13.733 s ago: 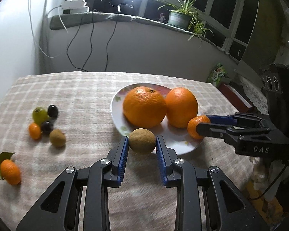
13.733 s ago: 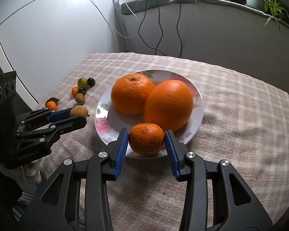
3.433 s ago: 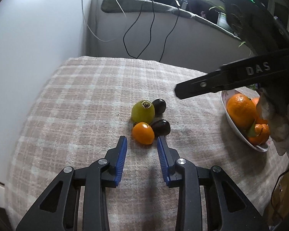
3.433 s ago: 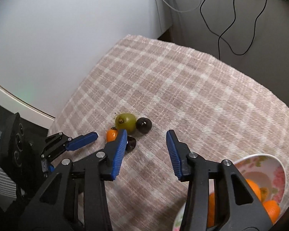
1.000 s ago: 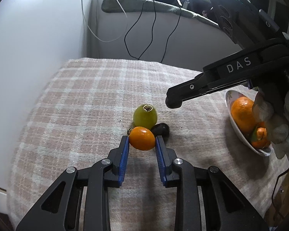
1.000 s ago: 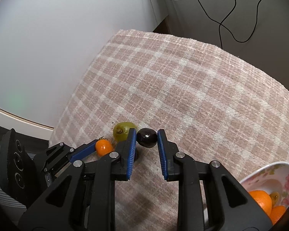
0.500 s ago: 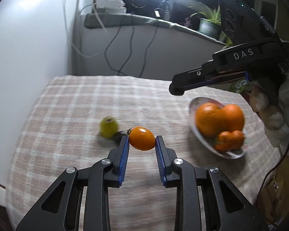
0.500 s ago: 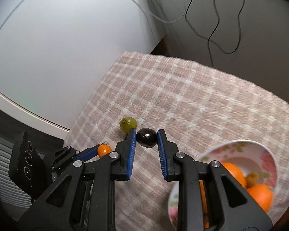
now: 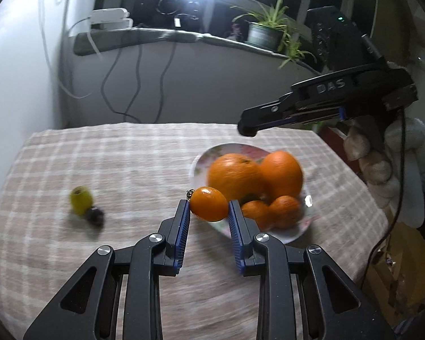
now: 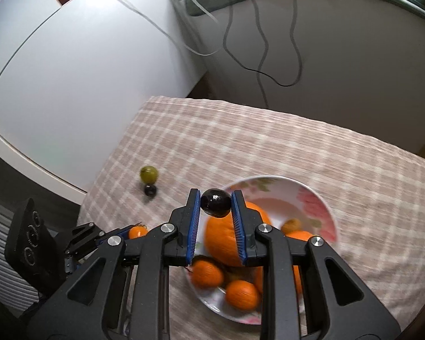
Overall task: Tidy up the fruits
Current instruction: 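Carry the kumquat and dark plum in both grippers over the floral plate, then lower the kumquat and plum into the plate and open both grippers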
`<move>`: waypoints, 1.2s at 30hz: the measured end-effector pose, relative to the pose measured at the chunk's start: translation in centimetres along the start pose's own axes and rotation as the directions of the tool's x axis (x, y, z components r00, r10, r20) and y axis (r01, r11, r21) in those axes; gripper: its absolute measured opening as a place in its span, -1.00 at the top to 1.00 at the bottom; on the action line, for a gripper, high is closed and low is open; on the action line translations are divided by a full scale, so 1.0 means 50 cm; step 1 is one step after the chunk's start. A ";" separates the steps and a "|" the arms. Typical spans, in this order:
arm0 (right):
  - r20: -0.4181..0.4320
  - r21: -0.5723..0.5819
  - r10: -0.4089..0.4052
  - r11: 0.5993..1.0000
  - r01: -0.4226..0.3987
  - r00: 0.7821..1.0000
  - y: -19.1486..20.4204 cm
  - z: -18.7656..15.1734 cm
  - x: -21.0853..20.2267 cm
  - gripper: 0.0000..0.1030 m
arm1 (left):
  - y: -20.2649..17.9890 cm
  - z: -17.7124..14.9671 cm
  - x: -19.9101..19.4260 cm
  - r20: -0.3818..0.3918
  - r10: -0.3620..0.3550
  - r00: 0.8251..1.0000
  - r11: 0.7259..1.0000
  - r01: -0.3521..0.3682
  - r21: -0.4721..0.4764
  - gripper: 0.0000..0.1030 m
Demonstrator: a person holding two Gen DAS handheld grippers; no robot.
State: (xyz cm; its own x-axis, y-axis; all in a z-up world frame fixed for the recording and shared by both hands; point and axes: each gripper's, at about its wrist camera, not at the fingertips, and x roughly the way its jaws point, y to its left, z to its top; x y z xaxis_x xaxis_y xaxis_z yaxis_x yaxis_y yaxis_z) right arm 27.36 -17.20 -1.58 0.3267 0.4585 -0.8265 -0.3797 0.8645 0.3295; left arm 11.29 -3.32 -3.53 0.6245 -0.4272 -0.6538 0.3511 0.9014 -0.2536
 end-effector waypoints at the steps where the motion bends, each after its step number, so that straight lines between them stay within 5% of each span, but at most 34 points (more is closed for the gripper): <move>1: -0.001 0.006 -0.005 1.000 0.005 1.000 -0.010 -0.003 0.000 0.55 | -0.010 0.003 0.005 -0.001 -0.010 1.000 1.000 0.010 0.006 0.50; 15: -0.019 0.057 -0.030 0.998 0.031 0.999 -0.080 -0.023 0.014 0.55 | -0.107 0.020 0.064 -0.043 -0.077 0.996 0.994 0.080 0.069 0.50; 33: -0.020 0.067 -0.026 0.997 0.027 0.999 -0.094 -0.022 0.015 0.52 | -0.144 0.032 0.102 -0.052 -0.041 0.998 0.991 0.047 0.124 0.48; 36: -0.023 0.061 -0.032 0.998 0.034 0.999 -0.091 -0.022 0.014 0.49 | -0.146 0.033 0.105 -0.051 -0.032 0.998 0.991 0.038 0.127 0.16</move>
State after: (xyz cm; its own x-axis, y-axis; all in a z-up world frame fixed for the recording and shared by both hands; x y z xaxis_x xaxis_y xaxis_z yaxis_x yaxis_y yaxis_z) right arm 28.34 -21.04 -4.15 0.3189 0.4254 -0.8470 -0.3152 0.8903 0.3286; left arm 13.17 -12.28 -3.93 0.5764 -0.4512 -0.6813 0.4604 0.8681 -0.1855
